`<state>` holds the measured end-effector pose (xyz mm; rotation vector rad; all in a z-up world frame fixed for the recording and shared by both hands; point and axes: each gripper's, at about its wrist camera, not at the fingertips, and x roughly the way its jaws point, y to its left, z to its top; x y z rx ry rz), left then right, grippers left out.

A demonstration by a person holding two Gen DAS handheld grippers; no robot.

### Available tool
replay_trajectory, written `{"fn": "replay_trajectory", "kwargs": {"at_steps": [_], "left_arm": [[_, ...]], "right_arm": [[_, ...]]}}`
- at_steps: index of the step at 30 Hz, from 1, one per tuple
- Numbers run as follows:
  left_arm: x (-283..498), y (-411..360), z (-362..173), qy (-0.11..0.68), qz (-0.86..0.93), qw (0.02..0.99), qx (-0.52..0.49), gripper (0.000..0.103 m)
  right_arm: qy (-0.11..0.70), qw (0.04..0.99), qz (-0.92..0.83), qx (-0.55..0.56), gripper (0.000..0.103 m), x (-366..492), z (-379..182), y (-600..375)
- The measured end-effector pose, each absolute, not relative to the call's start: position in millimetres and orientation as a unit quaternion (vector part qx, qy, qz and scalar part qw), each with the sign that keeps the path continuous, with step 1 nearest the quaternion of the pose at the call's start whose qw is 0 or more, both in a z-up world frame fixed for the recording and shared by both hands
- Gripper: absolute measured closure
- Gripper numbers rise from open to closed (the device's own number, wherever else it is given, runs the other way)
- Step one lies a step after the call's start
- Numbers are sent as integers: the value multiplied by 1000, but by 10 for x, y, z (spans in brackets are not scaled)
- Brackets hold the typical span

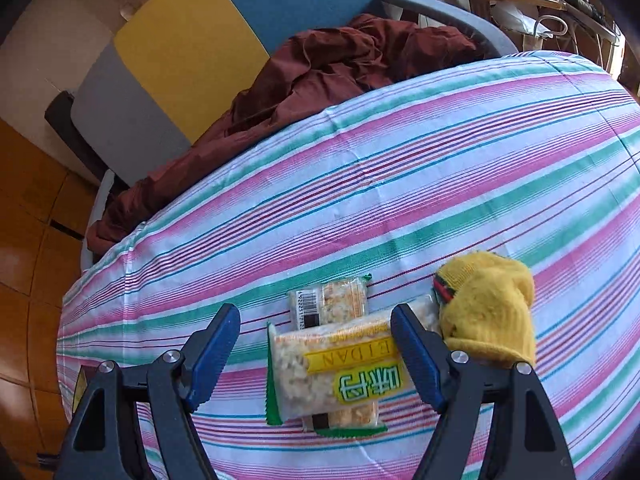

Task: Organize objects
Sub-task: 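Grasp the WEIDAN snack bag with the right gripper while the left holds the towel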

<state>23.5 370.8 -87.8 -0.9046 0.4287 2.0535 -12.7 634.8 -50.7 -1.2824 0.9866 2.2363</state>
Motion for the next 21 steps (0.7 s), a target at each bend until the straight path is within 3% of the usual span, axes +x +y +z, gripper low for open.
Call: {"fn": "replay_trajectory", "kwargs": {"at_steps": [15, 21], "left_arm": [[204, 3693, -880, 157, 814, 424, -365, 48], [185, 3691, -870, 151, 812, 427, -369, 48]], "right_arm": [[378, 113, 774, -496, 23, 616, -568, 5934], [427, 148, 785, -424, 23, 1044, -464, 6014]]}}
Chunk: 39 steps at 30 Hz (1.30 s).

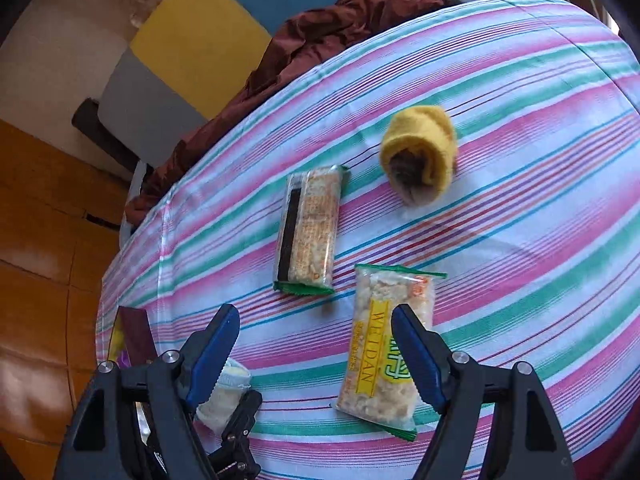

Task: Organize objects
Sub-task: 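Grasp the WEIDAN snack bag with the right gripper while the left holds the towel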

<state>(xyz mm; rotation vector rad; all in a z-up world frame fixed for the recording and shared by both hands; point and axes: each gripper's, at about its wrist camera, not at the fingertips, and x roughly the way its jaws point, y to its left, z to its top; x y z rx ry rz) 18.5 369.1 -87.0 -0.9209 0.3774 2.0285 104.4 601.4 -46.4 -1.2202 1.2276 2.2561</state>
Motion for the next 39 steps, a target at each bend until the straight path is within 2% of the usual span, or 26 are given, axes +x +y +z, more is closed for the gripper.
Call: {"fn": "replay_trajectory", "kwargs": {"at_steps": [6, 12, 15, 20, 28, 32, 39], "left_arm": [[181, 3672, -872, 149, 810, 429, -371, 47], [182, 3663, -881, 149, 809, 430, -371, 46], [181, 3664, -881, 149, 809, 430, -371, 46], [182, 3667, -884, 151, 809, 430, -371, 46], [184, 3674, -895, 155, 809, 430, -369, 46], [184, 3672, -894, 155, 809, 430, -369, 46], [193, 3672, -893, 157, 811, 427, -367, 47]], "right_arm": [[459, 242, 738, -432, 23, 1276, -645, 6264], [444, 232, 741, -448, 25, 1175, -641, 6224], [430, 215, 744, -464, 32, 1085, -645, 6167], [377, 203, 751, -503, 37, 890, -647, 6025], [270, 209, 754, -561, 38, 642, -715, 5824], [201, 229, 759, -576, 57, 566, -717, 5704], [174, 217, 770, -574, 58, 429, -715, 5692]]}}
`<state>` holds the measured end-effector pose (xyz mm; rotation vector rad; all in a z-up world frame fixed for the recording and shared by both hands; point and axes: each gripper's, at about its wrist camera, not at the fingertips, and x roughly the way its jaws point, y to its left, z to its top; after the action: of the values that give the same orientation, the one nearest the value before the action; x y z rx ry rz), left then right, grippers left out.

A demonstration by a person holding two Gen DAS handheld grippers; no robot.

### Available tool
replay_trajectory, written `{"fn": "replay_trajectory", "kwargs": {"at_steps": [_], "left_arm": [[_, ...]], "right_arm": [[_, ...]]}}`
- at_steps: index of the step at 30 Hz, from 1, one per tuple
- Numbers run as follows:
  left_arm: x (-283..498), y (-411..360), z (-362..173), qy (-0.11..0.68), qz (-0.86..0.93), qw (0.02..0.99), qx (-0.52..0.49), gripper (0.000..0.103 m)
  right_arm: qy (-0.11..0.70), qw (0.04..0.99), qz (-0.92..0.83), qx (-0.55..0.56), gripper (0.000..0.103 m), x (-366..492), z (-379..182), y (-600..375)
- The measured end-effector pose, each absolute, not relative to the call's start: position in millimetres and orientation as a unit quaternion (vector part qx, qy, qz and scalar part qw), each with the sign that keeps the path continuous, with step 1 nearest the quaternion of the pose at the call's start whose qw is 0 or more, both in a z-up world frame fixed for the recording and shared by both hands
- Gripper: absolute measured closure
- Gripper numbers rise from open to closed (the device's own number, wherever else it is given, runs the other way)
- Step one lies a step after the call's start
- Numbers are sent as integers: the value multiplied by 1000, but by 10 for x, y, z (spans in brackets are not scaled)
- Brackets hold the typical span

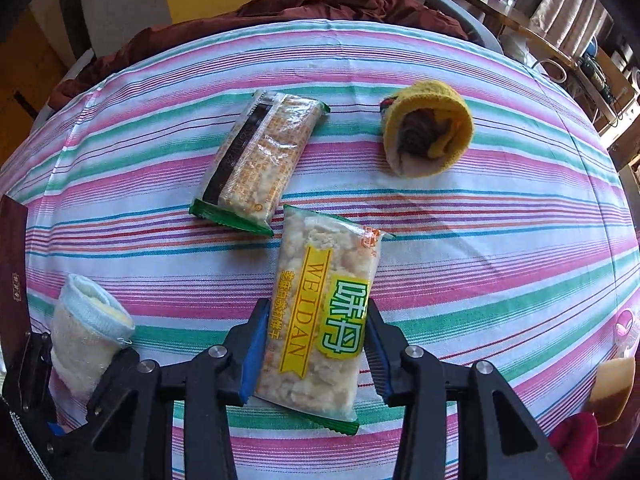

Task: Organize objects
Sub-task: 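Grasp the WEIDAN snack bag with the right gripper while the left holds the towel, then carry the white towel into the gold tray and open the left gripper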

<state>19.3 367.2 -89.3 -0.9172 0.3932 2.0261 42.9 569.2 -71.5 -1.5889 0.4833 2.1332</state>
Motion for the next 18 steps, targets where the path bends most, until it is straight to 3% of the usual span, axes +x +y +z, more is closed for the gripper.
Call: {"fn": "replay_trajectory", "kwargs": {"at_steps": [18], "left_arm": [[249, 3640, -865, 172, 820, 409, -362, 49]], "right_arm": [[179, 212, 773, -571, 58, 518, -708, 5911]]}}
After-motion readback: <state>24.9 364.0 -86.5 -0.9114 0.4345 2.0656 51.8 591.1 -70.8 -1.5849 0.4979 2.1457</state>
